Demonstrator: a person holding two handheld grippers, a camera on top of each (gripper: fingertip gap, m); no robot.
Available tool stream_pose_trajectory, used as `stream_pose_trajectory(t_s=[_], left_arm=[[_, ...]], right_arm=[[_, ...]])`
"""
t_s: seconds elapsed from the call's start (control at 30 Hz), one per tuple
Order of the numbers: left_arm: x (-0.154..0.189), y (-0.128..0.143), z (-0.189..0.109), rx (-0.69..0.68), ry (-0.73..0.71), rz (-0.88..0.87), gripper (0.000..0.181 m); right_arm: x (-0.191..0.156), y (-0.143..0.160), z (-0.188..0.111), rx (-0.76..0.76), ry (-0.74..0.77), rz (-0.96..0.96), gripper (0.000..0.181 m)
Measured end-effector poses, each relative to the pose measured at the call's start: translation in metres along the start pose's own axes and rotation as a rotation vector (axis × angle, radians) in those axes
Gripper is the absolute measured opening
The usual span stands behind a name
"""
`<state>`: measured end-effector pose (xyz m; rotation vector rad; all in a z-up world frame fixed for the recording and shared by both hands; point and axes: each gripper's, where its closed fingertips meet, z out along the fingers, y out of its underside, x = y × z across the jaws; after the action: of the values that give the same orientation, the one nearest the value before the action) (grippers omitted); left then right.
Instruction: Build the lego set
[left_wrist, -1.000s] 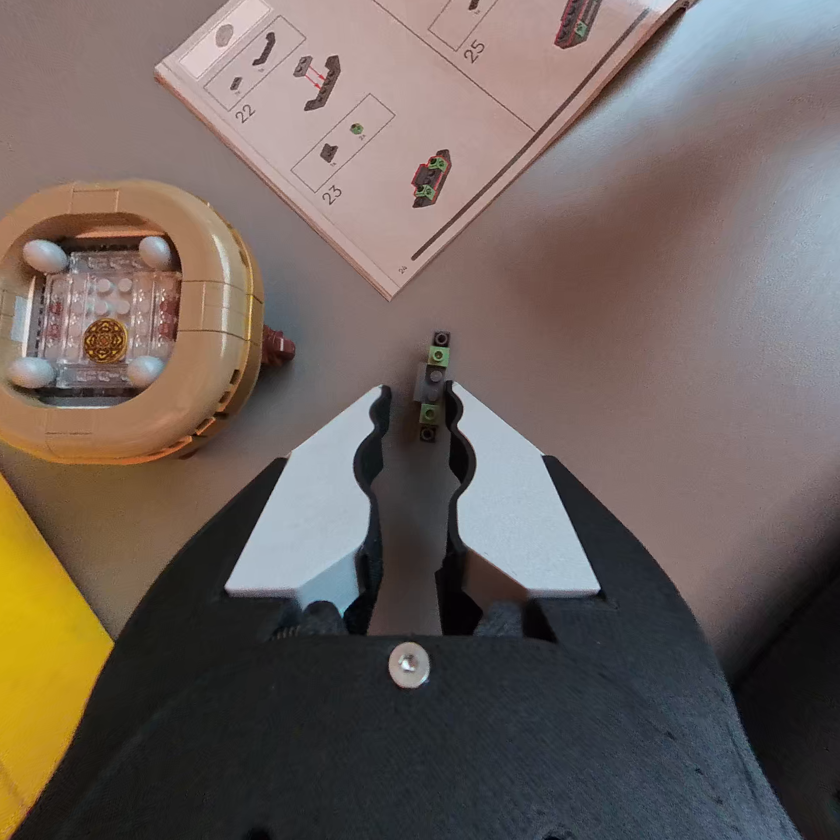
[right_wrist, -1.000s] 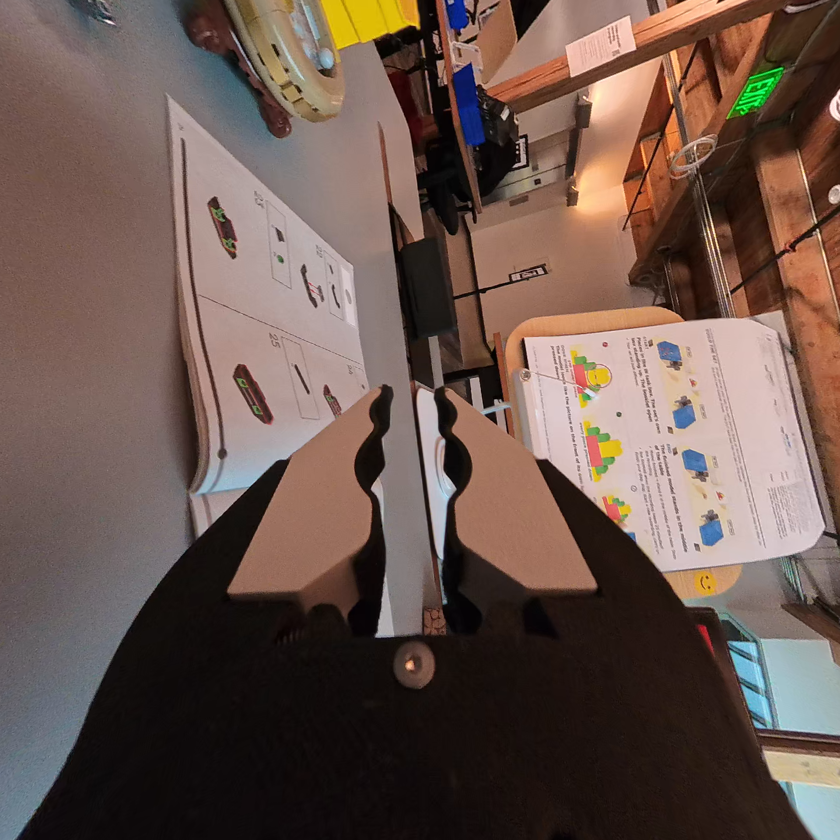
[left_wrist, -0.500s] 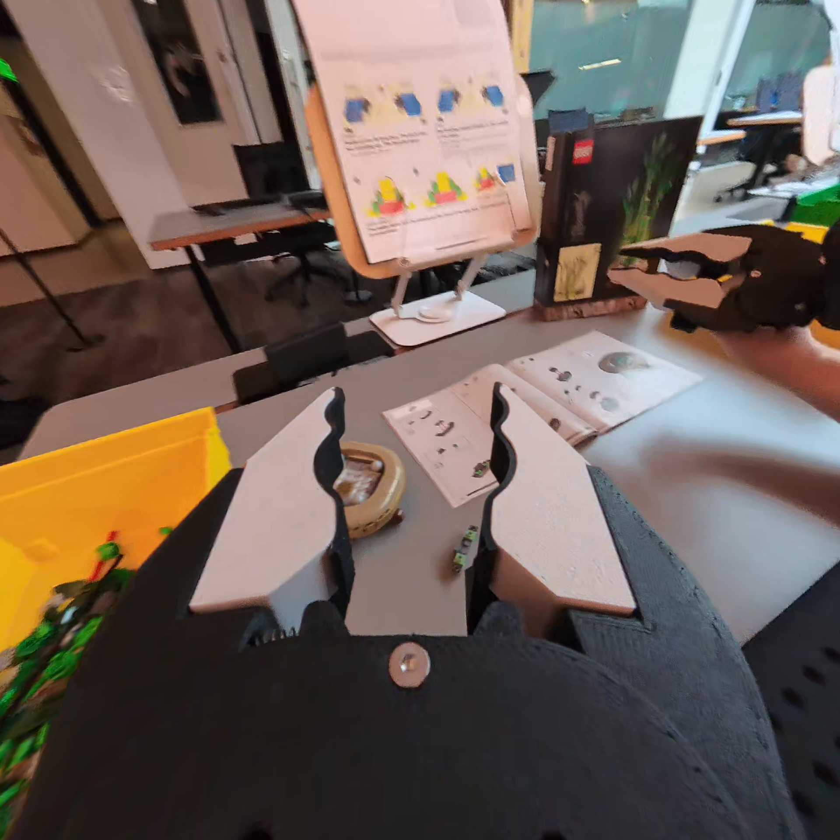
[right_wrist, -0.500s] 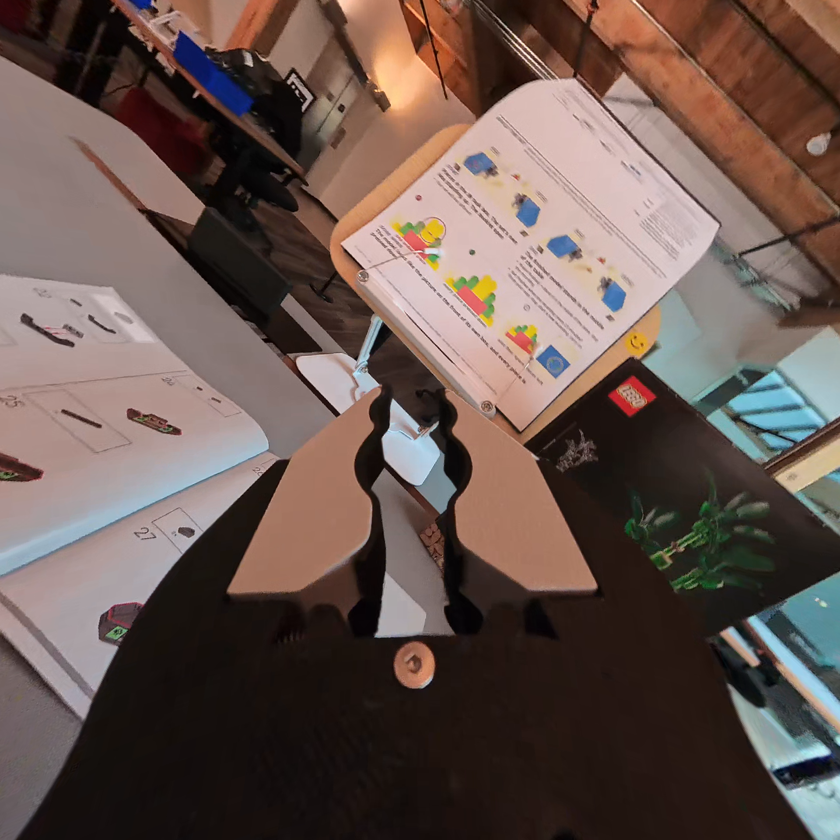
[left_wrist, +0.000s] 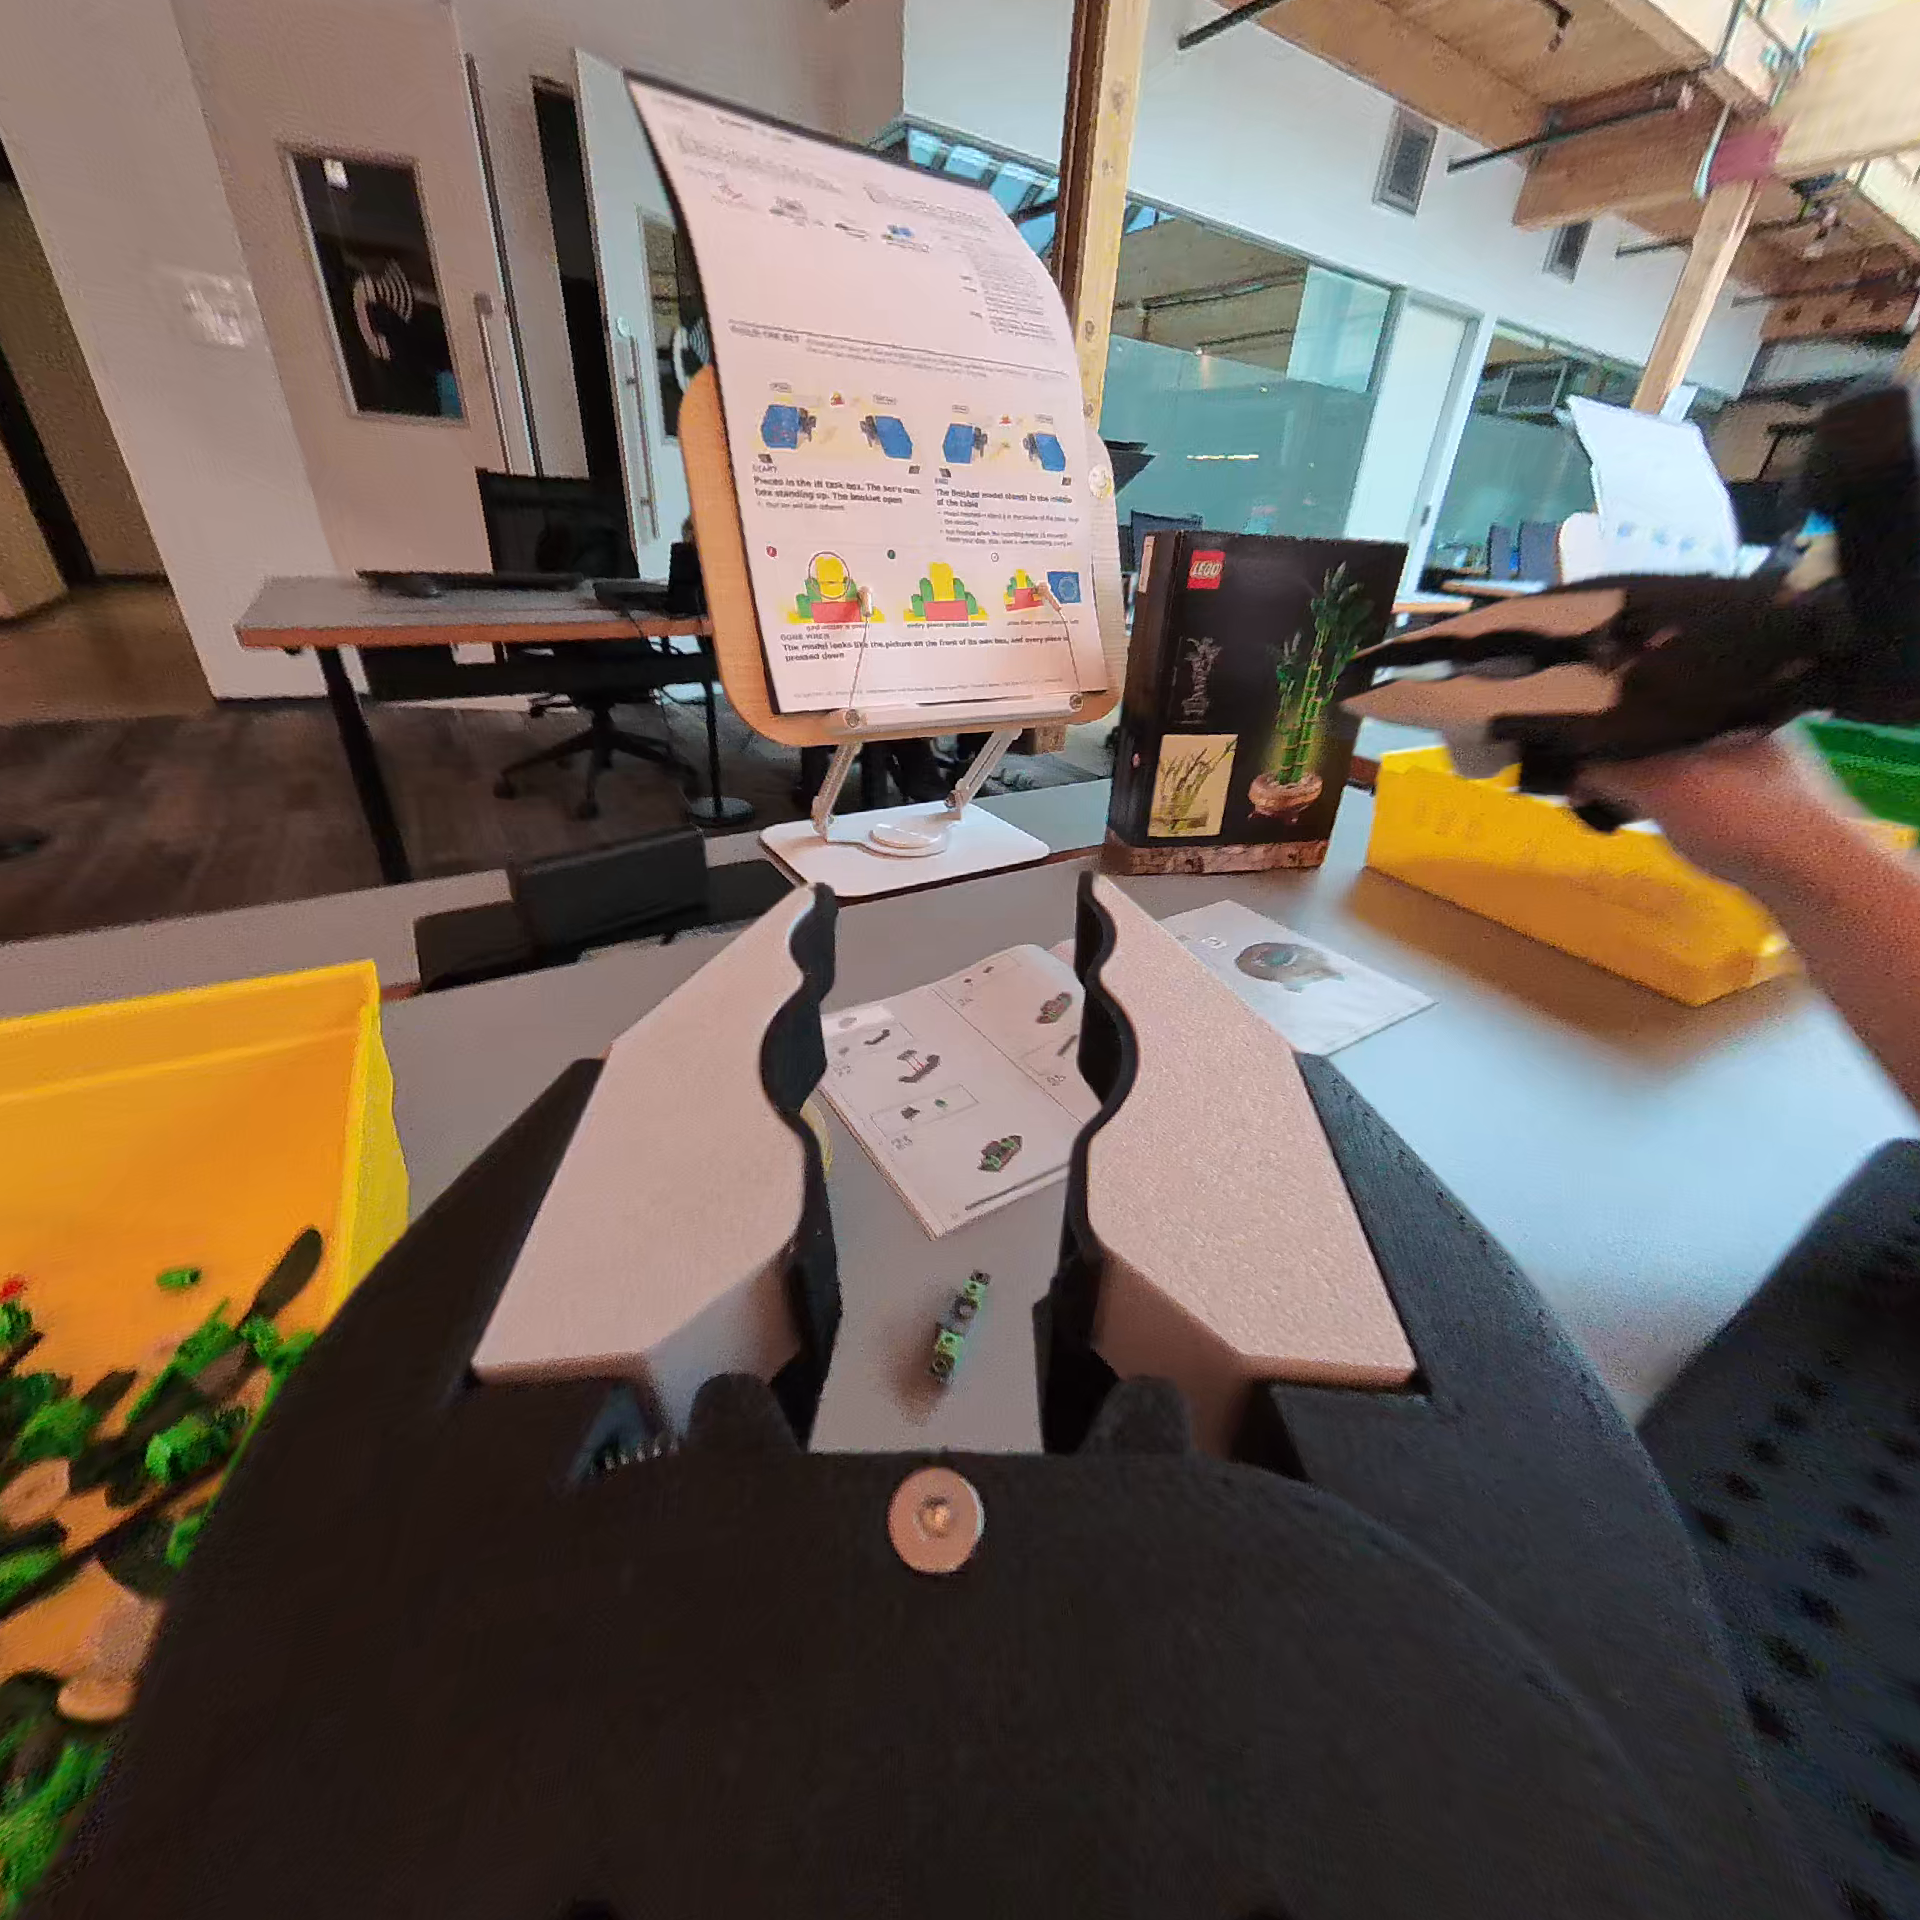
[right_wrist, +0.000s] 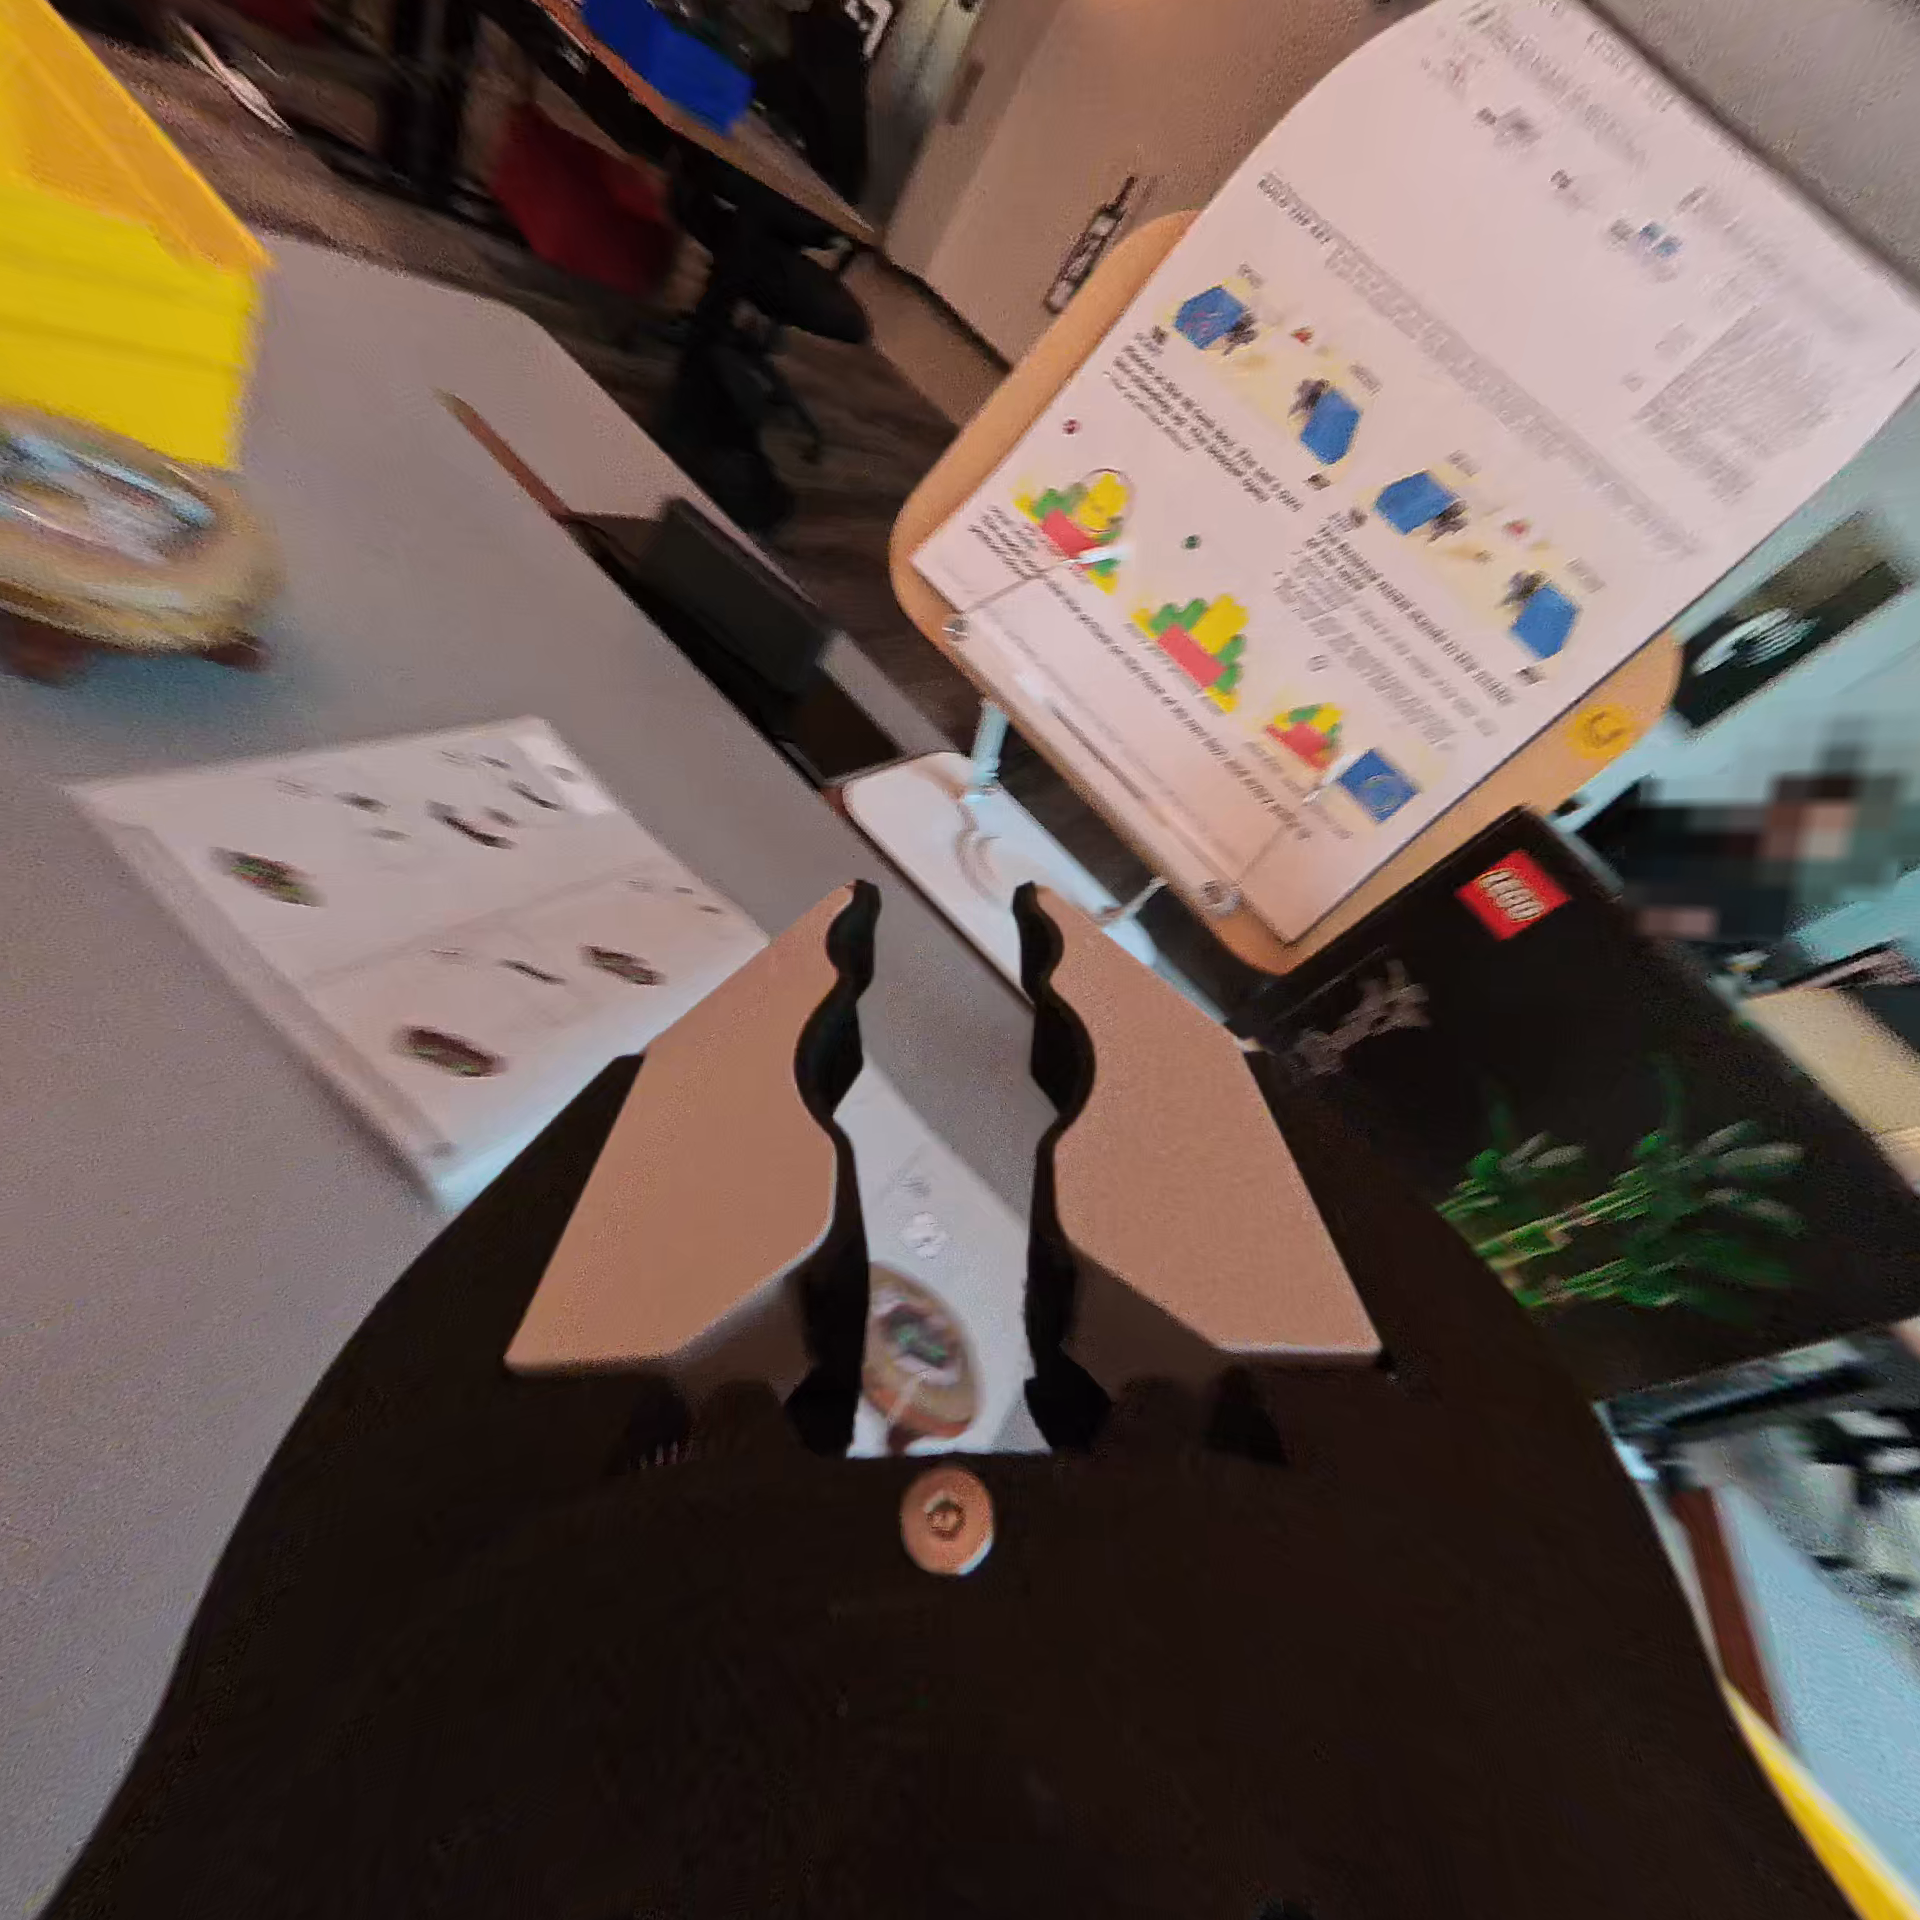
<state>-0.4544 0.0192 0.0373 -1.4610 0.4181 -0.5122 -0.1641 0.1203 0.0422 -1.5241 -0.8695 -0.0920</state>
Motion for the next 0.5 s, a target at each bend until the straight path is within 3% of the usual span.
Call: stream_pose_trajectory(t_s=[0.17, 0.3, 0.5], left_arm=[[0.015, 0.017, 0.026, -0.051, 0.052, 0.005, 0.042], [0.015, 0.025, 0.033, -0.079, 0.063, 0.007, 0.041], [0.009, 0.038, 0.035, -0.114, 0.049, -0.004, 0.041]], right_arm=[[-0.019, -0.013, -0.048, 0.133, -0.013, 0.138, 0.023], [-0.023, -0.009, -0.032, 0.148, -0.109, 0.190, 0.014], [-0.041, -0.022, -0.019, 0.135, -0.195, 0.134, 0.022]])
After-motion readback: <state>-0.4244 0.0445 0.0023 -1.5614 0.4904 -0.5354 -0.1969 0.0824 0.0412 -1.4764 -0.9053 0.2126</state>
